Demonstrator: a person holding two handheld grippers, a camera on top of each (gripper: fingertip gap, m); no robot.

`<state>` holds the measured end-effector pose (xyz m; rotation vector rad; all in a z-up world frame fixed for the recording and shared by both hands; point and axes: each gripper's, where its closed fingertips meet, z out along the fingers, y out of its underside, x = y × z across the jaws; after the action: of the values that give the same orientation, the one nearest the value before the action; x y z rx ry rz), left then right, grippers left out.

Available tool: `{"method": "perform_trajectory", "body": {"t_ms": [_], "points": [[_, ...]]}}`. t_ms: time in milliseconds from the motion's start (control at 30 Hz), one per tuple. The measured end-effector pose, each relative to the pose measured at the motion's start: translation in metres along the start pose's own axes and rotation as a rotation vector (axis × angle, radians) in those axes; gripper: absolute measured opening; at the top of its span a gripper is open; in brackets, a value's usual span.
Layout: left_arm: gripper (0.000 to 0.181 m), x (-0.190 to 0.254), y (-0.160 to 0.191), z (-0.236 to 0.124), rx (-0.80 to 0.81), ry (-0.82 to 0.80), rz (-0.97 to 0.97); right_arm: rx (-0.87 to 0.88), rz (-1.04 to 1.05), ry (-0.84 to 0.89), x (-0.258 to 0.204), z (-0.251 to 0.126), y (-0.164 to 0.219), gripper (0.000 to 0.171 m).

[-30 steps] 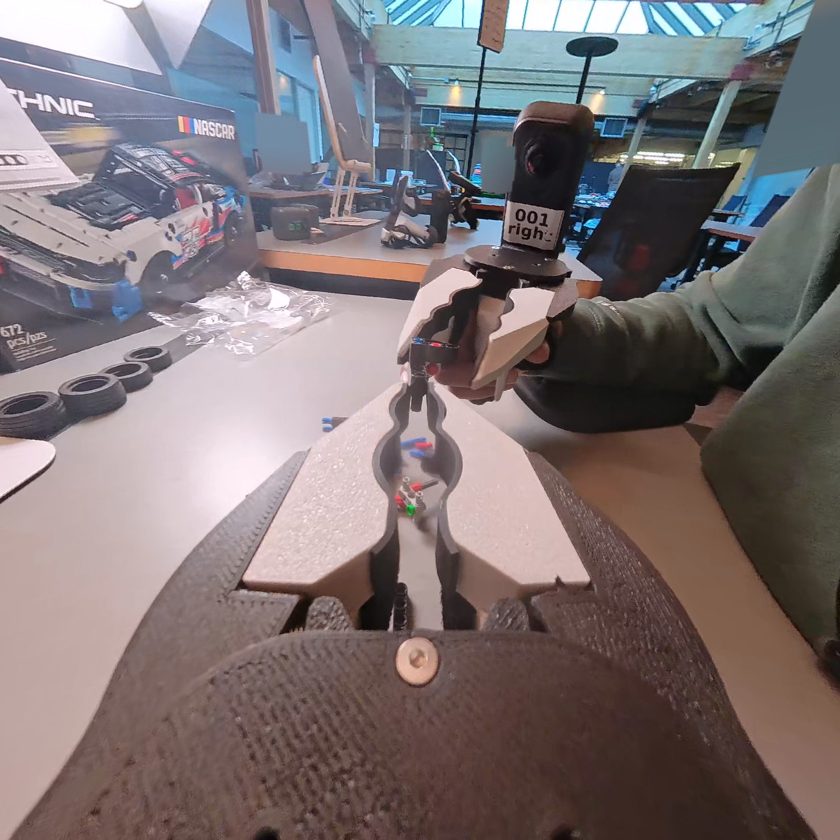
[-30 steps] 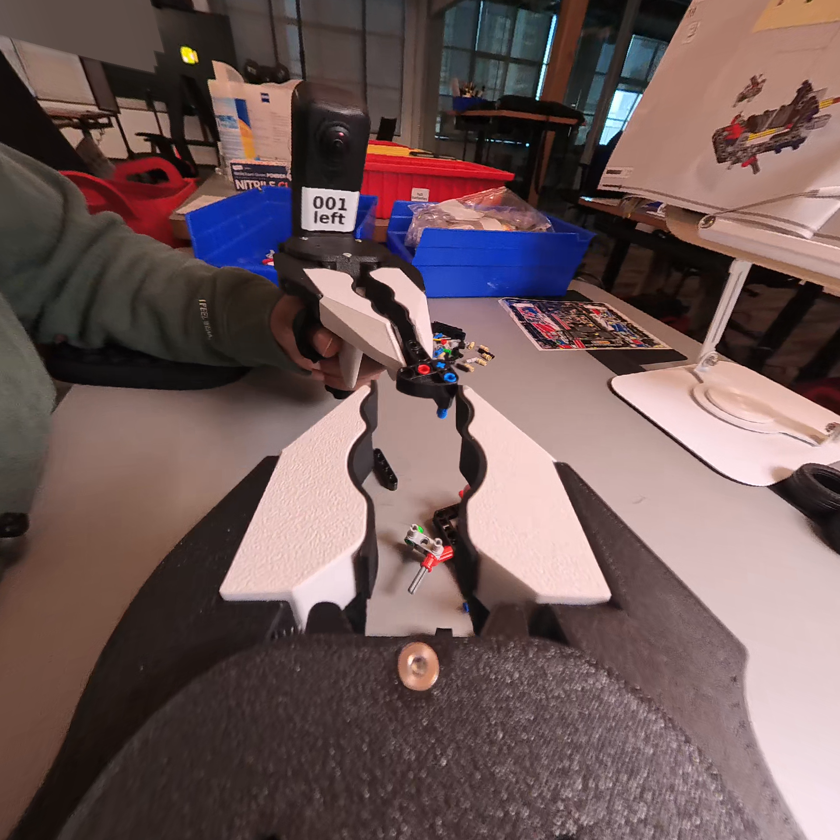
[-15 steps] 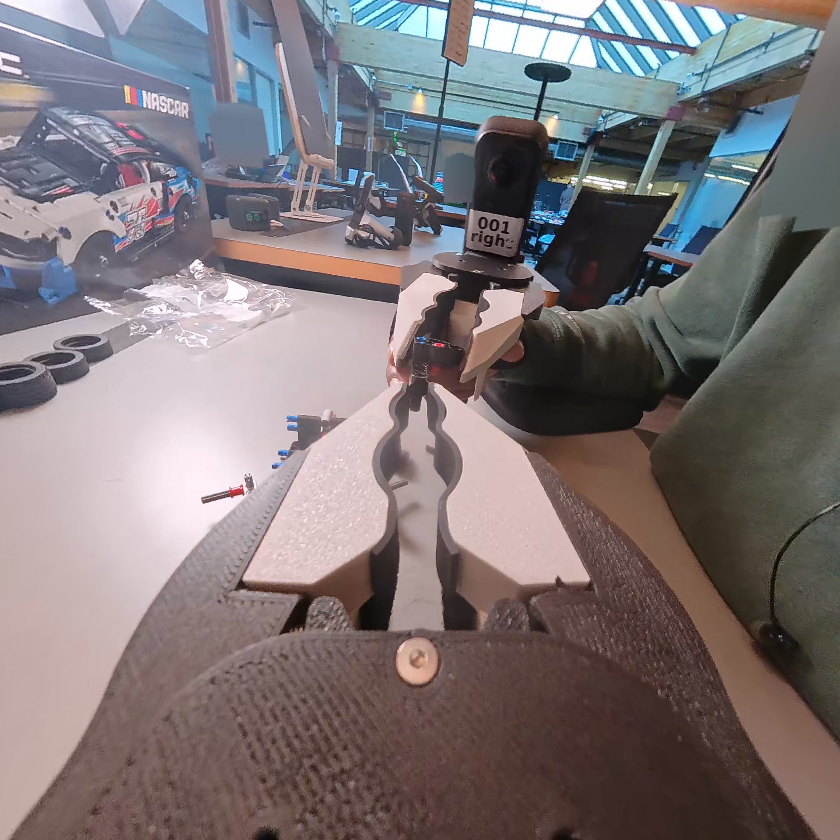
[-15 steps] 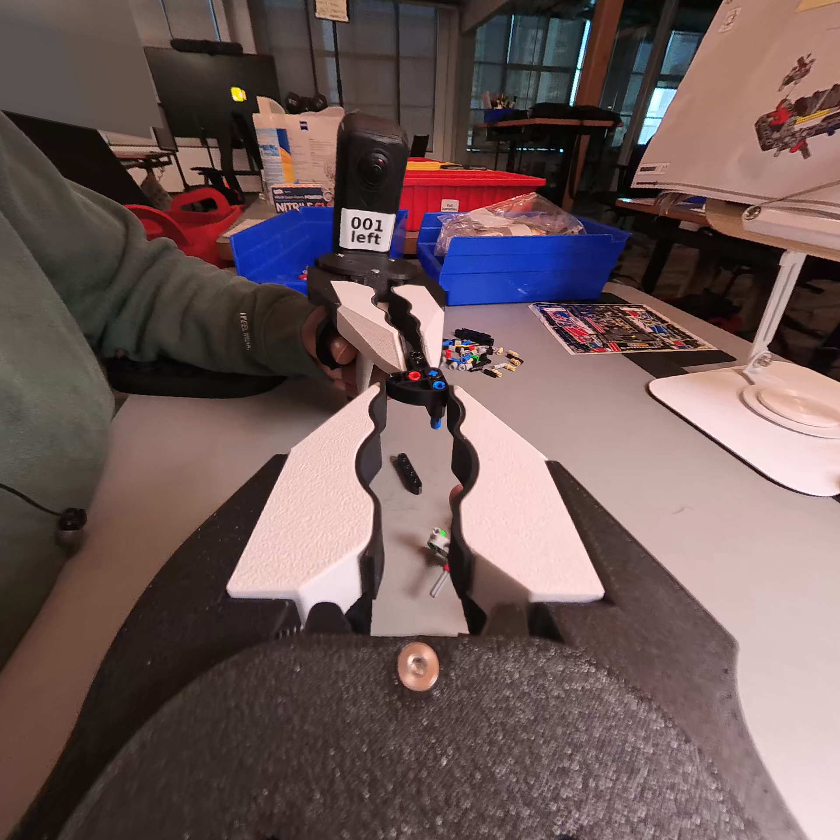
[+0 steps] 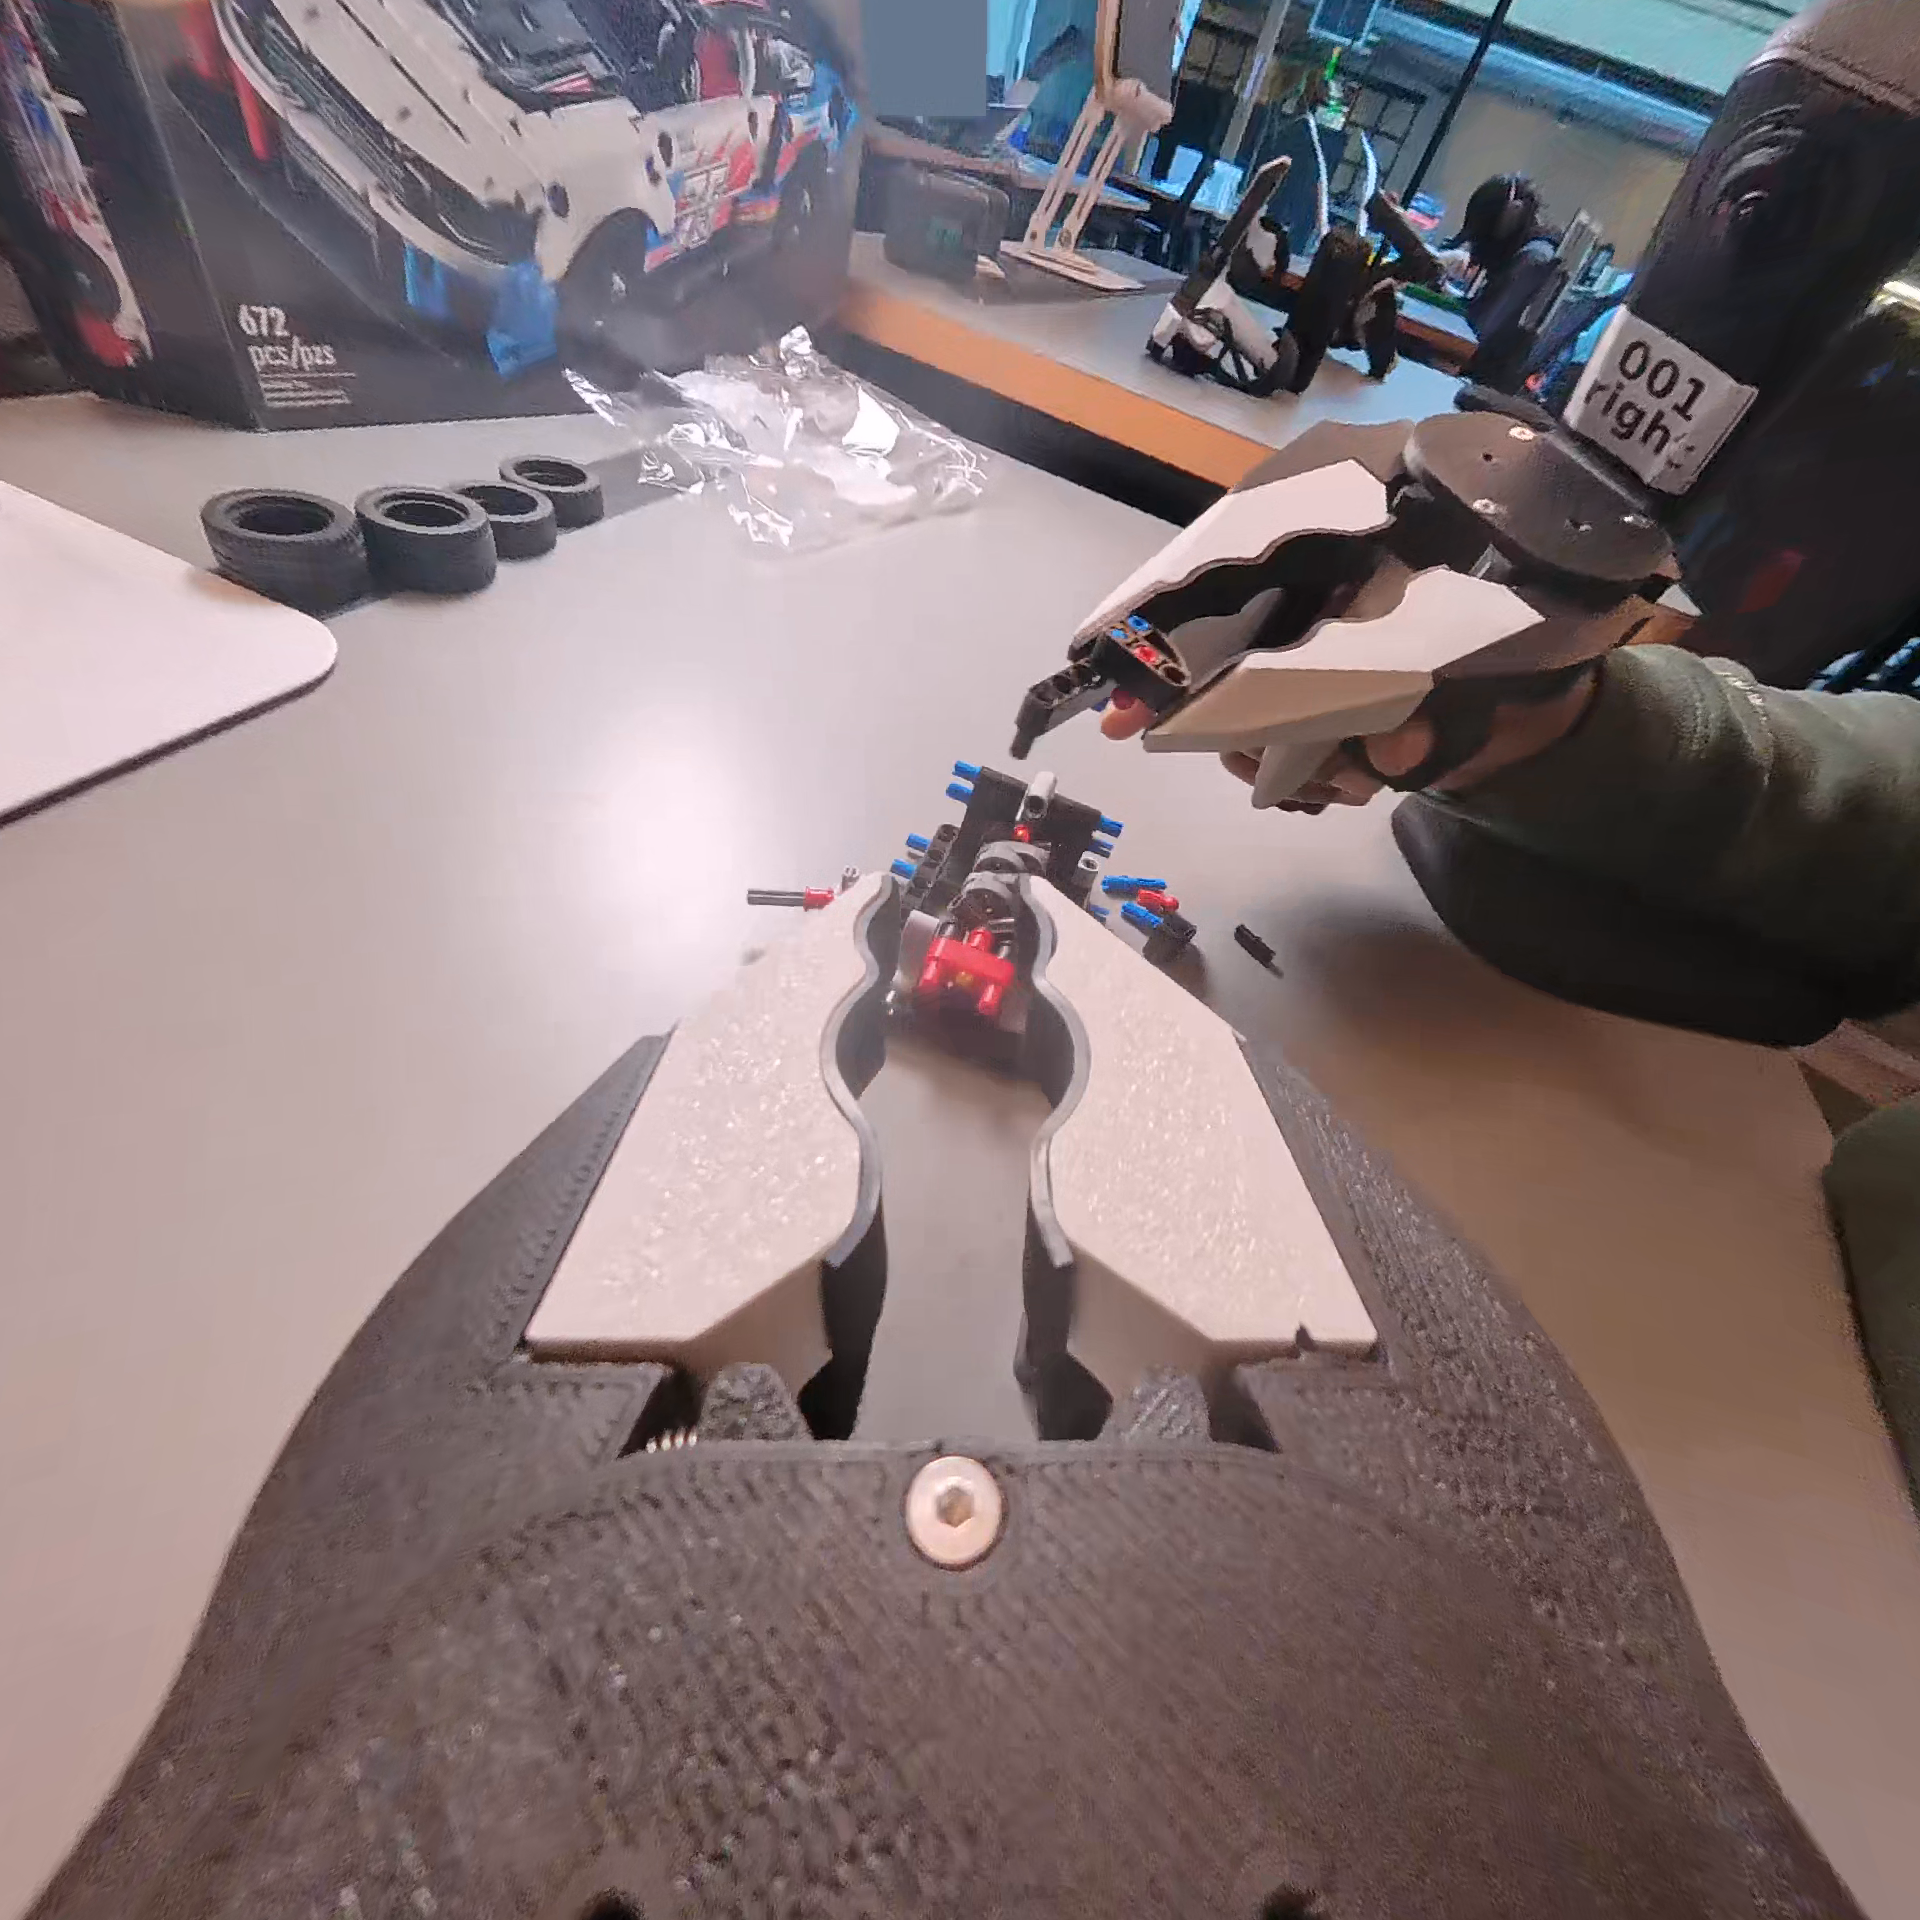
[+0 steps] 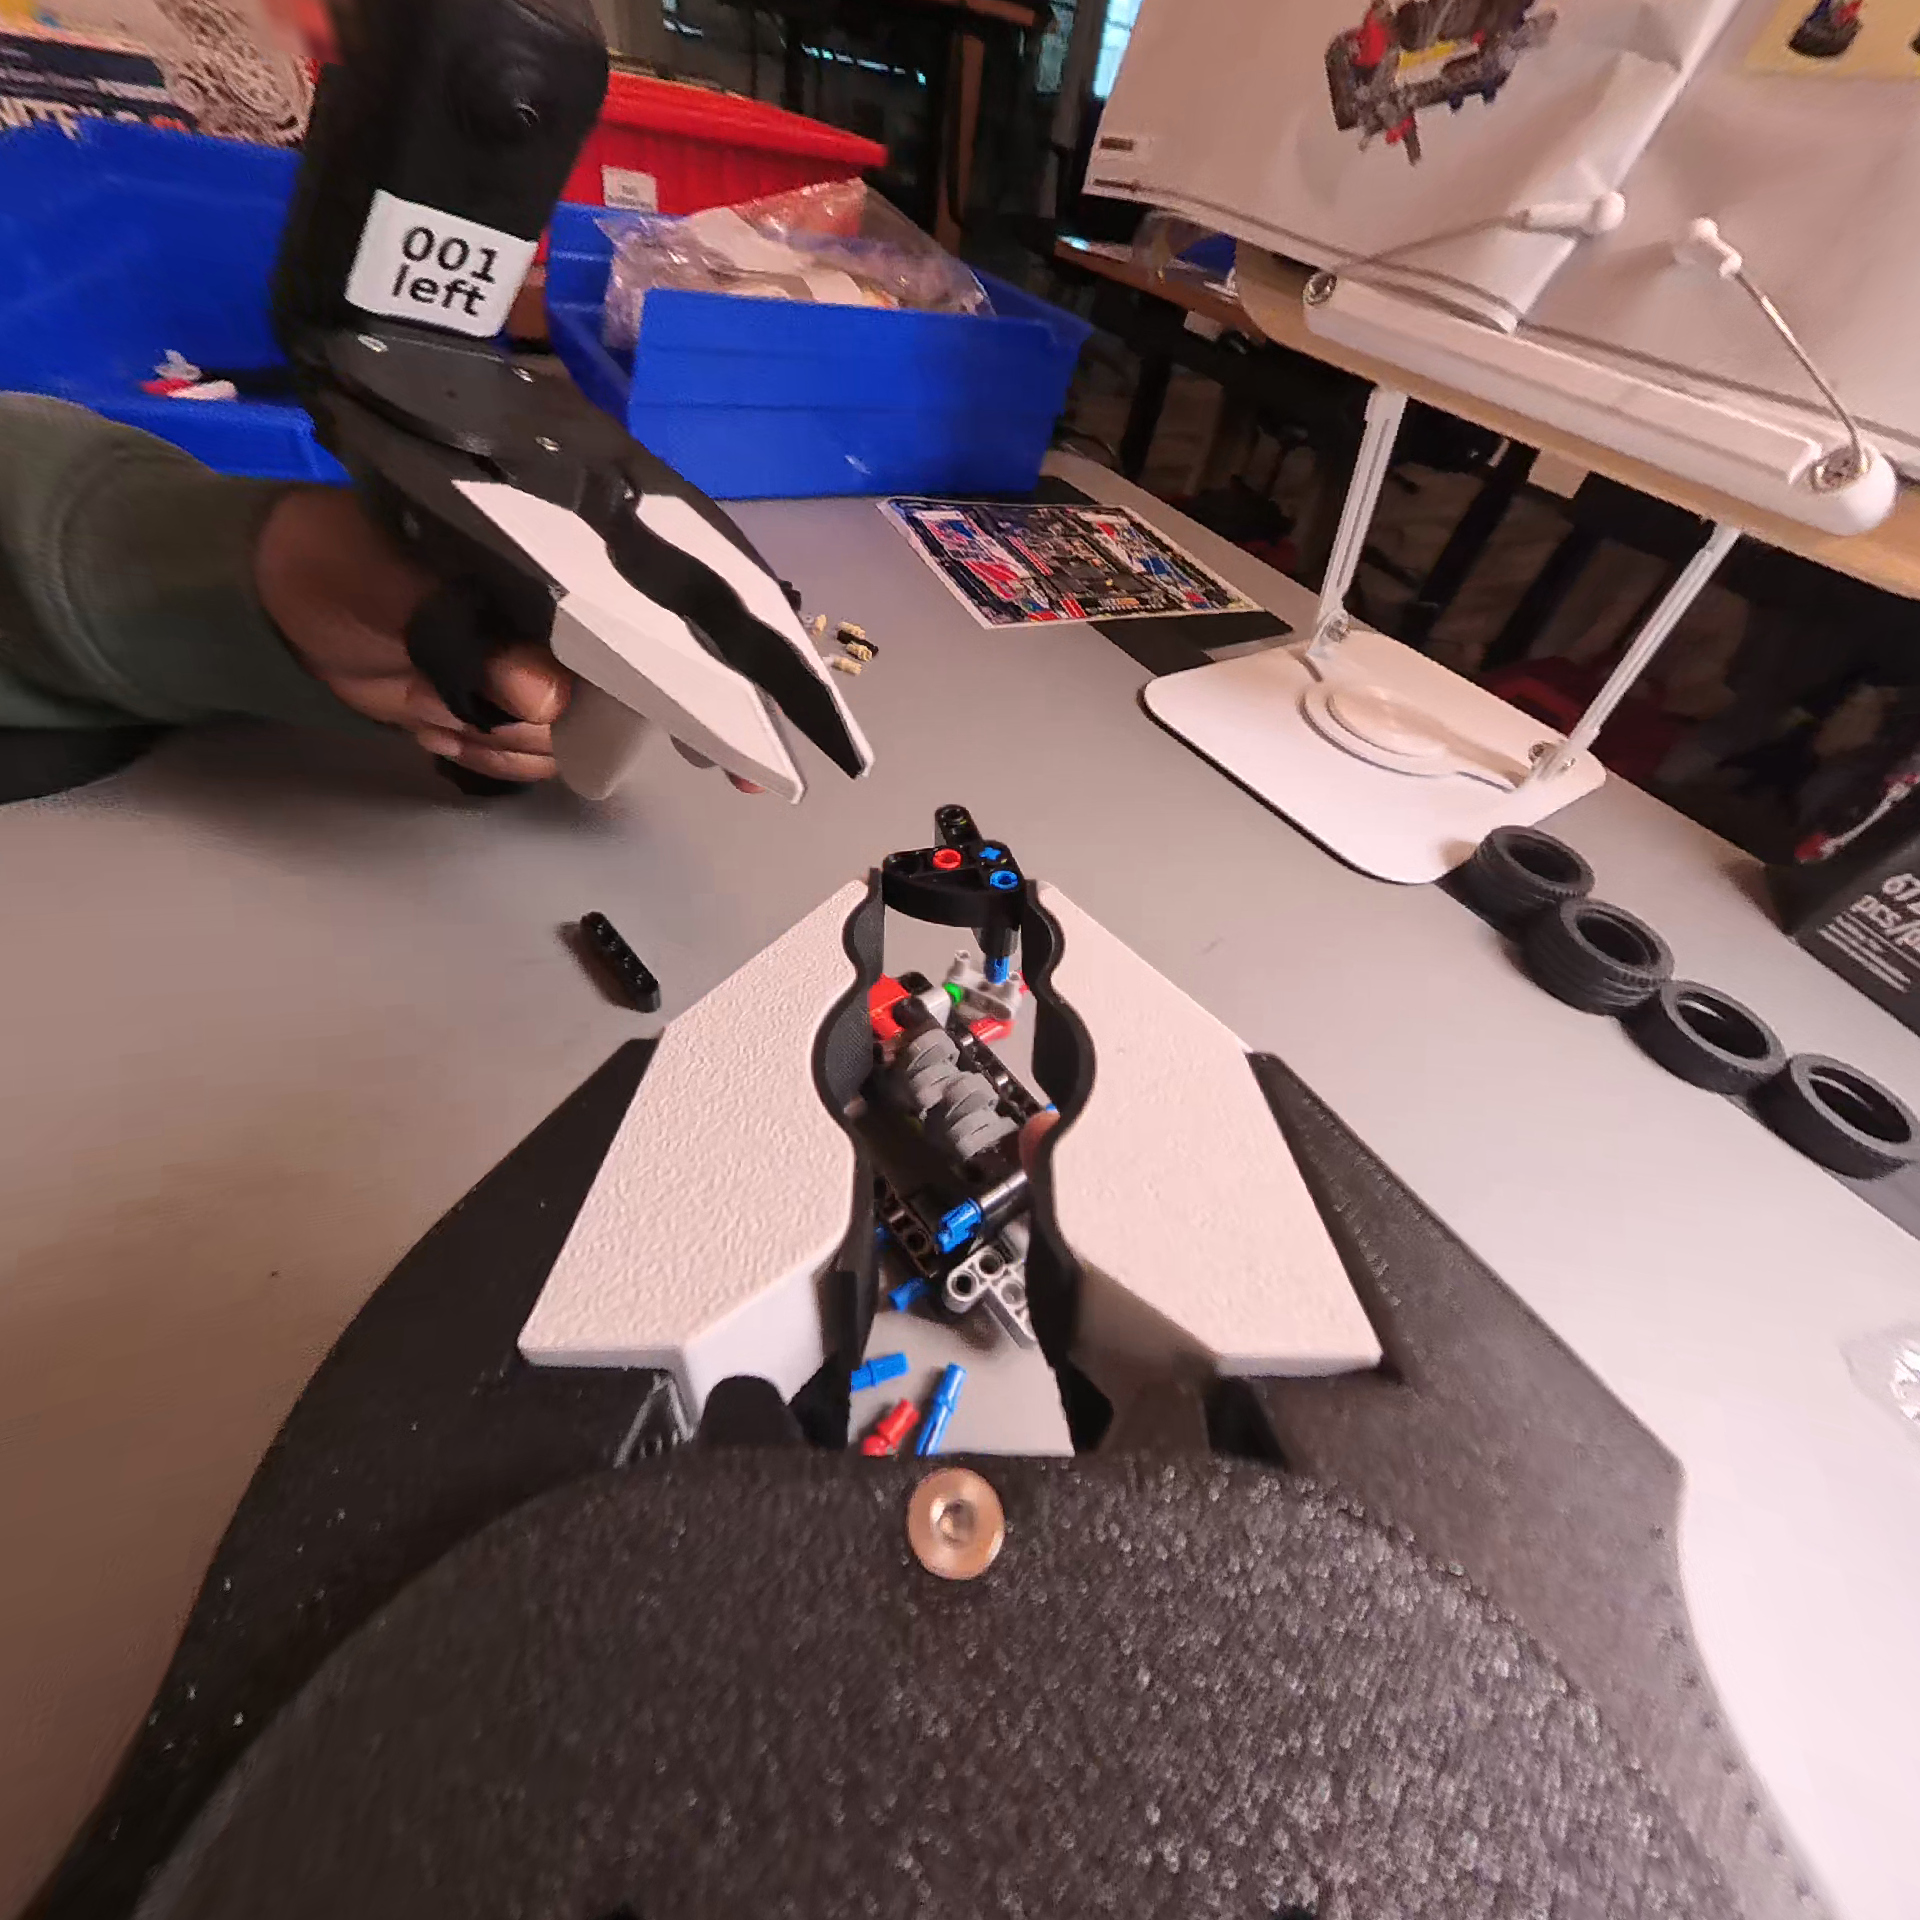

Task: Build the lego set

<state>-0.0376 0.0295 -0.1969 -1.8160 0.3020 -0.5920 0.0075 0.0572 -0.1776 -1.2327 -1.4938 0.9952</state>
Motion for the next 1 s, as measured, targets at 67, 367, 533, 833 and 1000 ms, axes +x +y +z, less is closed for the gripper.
{"method": "perform_trajectory", "body": {"t_ms": [67, 367, 533, 833, 1000], "points": [[0.017, 0.007, -0.002, 0.003, 0.008, 0.021, -0.009, 0.000, 0.003, 0.000, 0.000, 0.001, 0.001, 0.024], [0.022, 0.040, -0.023, 0.020, 0.098, 0.139, -0.325, 0.005, -0.267, 0.131, -0.010, 0.008, -0.004, 0.023], [0.021, 0.043, -0.019, 0.030, 0.067, 0.072, -0.260, -0.048, -0.549, 0.270, -0.017, 0.014, -0.004, 0.023], [0.013, 0.047, -0.019, 0.023, 0.012, 0.051, 0.076, 0.042, -0.517, 0.150, -0.034, 0.009, -0.015, 0.026], [0.013, 0.069, -0.006, -0.001, -0.031, 0.280, 0.315, 0.060, -0.313, -0.218, -0.059, -0.007, -0.010, 0.035]]}}
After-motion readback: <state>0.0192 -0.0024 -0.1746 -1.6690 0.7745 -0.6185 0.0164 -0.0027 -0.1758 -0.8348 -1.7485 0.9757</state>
